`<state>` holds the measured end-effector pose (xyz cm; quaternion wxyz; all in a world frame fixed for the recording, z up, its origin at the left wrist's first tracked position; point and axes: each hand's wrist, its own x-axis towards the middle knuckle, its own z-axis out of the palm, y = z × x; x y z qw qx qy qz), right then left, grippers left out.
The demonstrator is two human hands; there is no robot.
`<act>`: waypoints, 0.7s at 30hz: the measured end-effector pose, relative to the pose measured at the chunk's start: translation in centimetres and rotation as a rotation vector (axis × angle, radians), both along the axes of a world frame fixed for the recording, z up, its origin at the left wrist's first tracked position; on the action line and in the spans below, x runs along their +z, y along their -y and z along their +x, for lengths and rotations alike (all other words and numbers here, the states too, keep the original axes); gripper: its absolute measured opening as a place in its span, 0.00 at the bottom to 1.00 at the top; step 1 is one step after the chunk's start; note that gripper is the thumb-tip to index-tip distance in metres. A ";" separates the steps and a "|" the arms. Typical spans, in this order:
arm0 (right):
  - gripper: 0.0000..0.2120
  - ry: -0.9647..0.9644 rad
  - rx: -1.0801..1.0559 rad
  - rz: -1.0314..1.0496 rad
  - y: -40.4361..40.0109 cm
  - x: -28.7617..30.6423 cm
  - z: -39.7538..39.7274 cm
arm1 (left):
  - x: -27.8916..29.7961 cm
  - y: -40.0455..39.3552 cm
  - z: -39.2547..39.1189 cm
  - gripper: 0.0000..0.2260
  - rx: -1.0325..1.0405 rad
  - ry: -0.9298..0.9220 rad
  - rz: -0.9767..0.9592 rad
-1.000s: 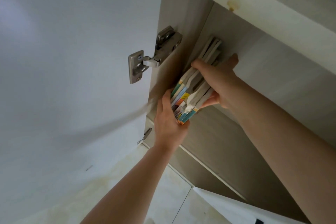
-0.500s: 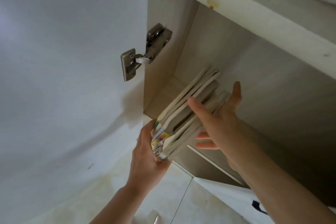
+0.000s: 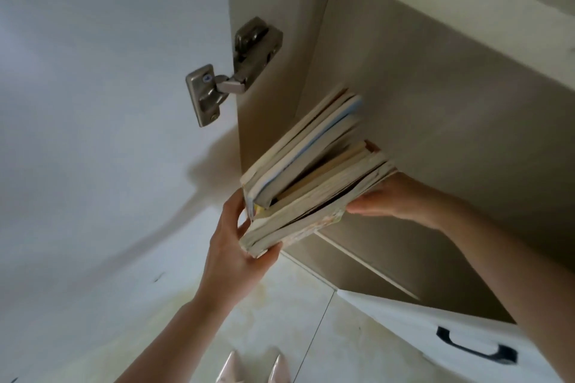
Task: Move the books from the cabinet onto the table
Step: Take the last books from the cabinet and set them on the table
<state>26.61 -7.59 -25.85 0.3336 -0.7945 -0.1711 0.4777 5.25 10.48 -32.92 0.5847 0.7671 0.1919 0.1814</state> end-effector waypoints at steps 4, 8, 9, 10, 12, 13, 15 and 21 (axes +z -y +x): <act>0.53 -0.019 0.337 -0.184 -2.0 1.6 3.1 | 0.1 -0.4 -0.3 0.36 -0.021 0.004 -0.015; 0.37 -0.042 0.431 -0.133 -3.6 2.8 3.7 | -0.5 -1.6 -0.4 0.38 -0.094 0.017 0.012; 0.35 -0.048 0.444 -0.119 -3.7 2.9 3.6 | -0.7 -1.7 -0.4 0.38 -0.105 0.007 0.022; 0.35 -0.044 0.431 -0.111 -3.6 2.8 3.6 | -0.7 -1.7 -0.3 0.37 -0.105 0.000 0.026; 0.38 -0.024 0.355 -0.076 -3.3 2.6 3.5 | -0.7 -1.6 -0.3 0.37 -0.094 0.010 0.018; 0.41 -0.008 0.312 -0.058 -3.1 2.3 3.3 | -0.7 -1.6 -0.3 0.37 -0.090 0.013 0.005; 0.43 0.017 0.222 -0.030 -2.7 2.0 2.9 | -0.9 -1.6 -0.4 0.36 -0.093 0.010 -0.013; 0.45 -0.021 0.194 -0.007 -2.6 1.2 2.4 | -1.3 -2.4 -0.6 0.37 -0.098 -0.037 0.001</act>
